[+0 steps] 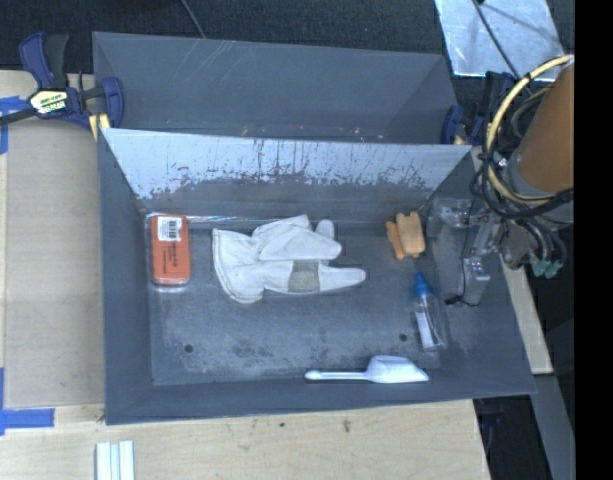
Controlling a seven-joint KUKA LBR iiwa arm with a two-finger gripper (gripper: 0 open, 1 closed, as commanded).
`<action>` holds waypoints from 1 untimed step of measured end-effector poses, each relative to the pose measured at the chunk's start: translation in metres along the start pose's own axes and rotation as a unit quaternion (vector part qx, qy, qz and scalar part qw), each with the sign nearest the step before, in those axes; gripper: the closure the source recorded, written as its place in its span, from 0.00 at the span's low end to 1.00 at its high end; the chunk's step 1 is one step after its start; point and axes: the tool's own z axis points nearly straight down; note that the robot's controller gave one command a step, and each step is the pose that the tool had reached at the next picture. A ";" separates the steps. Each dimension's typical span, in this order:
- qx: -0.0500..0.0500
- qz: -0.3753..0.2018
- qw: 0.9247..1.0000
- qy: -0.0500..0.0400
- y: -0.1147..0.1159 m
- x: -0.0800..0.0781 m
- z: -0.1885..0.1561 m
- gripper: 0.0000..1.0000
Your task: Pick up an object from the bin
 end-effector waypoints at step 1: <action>0.001 -0.002 1.000 -0.004 0.000 -0.002 -0.004 0.00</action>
Offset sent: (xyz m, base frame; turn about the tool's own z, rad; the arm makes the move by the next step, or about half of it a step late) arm 0.0656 0.0305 -0.0731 -0.0419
